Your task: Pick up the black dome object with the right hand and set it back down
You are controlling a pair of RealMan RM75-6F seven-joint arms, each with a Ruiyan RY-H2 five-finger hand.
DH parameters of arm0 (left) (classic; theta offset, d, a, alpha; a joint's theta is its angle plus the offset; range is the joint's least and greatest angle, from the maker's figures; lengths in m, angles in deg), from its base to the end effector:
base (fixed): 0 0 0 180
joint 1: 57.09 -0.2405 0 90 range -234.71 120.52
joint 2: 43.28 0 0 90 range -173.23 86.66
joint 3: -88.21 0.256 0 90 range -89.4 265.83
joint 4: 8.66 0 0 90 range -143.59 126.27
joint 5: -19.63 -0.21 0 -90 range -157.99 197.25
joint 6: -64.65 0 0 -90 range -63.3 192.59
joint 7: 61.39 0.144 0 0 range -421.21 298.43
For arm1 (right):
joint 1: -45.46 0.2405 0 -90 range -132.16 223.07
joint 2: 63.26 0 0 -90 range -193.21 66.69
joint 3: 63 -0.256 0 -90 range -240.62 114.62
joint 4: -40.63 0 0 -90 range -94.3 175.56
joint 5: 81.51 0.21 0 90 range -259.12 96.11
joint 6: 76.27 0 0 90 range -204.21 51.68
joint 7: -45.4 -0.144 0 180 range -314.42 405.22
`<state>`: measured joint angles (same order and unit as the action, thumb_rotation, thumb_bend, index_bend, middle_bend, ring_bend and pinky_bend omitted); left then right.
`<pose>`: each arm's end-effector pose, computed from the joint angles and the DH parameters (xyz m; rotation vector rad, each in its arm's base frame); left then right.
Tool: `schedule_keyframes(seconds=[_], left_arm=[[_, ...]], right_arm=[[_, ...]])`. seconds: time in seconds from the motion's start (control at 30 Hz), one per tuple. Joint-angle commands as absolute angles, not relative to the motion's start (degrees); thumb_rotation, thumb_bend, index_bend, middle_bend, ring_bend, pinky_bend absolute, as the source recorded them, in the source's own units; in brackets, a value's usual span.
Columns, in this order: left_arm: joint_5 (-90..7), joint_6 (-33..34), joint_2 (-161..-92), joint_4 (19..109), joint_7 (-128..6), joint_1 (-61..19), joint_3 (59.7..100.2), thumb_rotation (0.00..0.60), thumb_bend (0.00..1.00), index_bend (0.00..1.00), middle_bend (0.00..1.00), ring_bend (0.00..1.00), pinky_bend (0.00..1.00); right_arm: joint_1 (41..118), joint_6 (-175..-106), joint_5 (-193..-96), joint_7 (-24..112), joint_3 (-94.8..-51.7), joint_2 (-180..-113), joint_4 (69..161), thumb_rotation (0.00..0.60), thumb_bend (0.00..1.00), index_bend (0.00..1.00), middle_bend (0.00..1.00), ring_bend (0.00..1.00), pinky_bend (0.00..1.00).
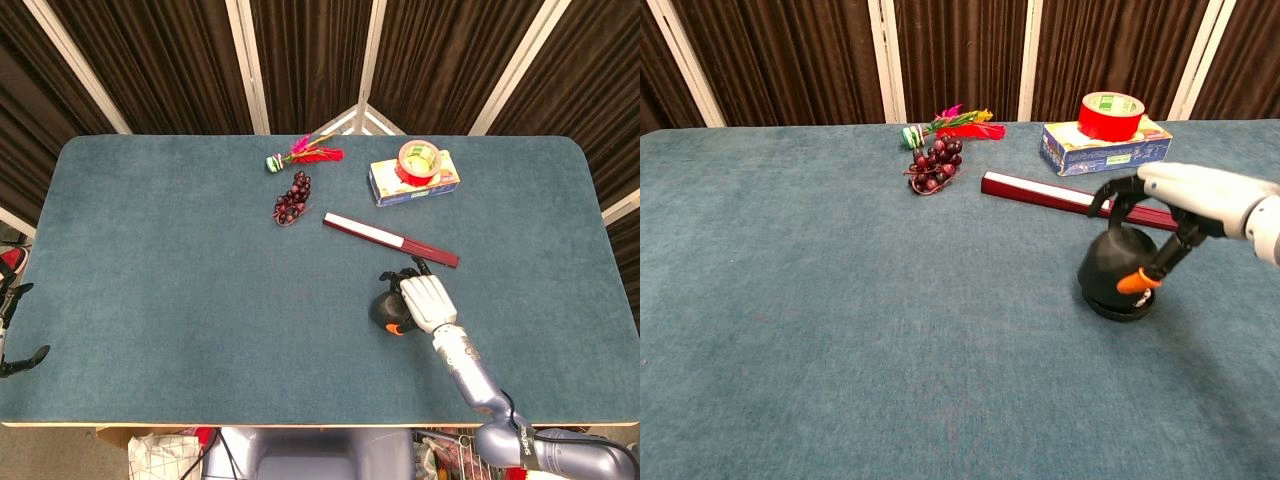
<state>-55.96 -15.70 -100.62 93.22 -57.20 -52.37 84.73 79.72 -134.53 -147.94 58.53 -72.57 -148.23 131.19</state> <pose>-0.3133 0.1780 0.1797 -1.2900 -1.0199 -0.7596 -0.1788 -0.3133 0.0044 1.7487 -1.1255 0.9852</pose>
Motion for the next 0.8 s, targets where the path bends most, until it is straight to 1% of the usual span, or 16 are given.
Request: schedule_keyframes(seconds=[0.03, 0.17, 0.4, 0.67, 0.73, 0.77, 0.8], left_arm=[[-56.0, -15.7, -100.6, 93.2, -57.3, -52.4, 84.7, 0.600, 0.31, 0.14, 0.00, 0.00, 0.09], [-56.0, -15.8, -100.6, 93.2, -57.4, -52.4, 84.7, 0.600, 0.31, 0.14, 0.00, 0.00, 0.09], [-55.8, -16.0, -100.7, 93.3, -57.0, -52.5, 84.6, 0.600, 0.31, 0.14, 0.00, 0.00, 0.09], [-56.6, -17.1, -101.1, 93.8, -55.8, -52.9, 84.9, 0.600, 0.31, 0.14, 0.00, 0.00, 0.09], [-56.5, -17.1, -101.2, 93.8, -55.6, -52.9, 84.9, 0.600, 0.31, 0.14, 0.00, 0.00, 0.09], [-56.4, -17.1, -101.3, 93.8, -55.4, -52.8, 84.9, 0.600, 0.31, 0.14, 0.00, 0.00, 0.09], [-56.3, -17.1, -101.3, 93.8, -55.4, -52.8, 84.8, 0.600, 0.31, 0.14, 0.00, 0.00, 0.09]], right_arm=[[79.4, -135.6, -148.8, 57.0, -73.9, -146.2, 133.1, 0.600, 0.11, 0.29, 0.57, 0.26, 0.00], [78.9, -135.9, -147.4, 56.4, -74.7, -143.7, 134.2, 0.600, 0.11, 0.29, 0.57, 0.26, 0.00], [77.8, -135.4, -145.0, 57.5, -74.0, -140.5, 132.0, 0.600, 0.11, 0.29, 0.57, 0.26, 0.00], [76.4, -132.9, -145.1, 54.9, -71.3, -139.4, 128.4, 0.600, 0.11, 0.29, 0.57, 0.26, 0.00], [76.2, -132.3, -145.1, 54.5, -70.9, -139.5, 127.5, 0.600, 0.11, 0.29, 0.54, 0.25, 0.00], [76.1, -132.0, -144.9, 54.3, -70.7, -139.4, 127.2, 0.600, 0.11, 0.27, 0.48, 0.23, 0.00], [76.1, -131.7, -144.9, 54.1, -70.6, -139.3, 127.1, 0.600, 0.11, 0.24, 0.39, 0.20, 0.00]])
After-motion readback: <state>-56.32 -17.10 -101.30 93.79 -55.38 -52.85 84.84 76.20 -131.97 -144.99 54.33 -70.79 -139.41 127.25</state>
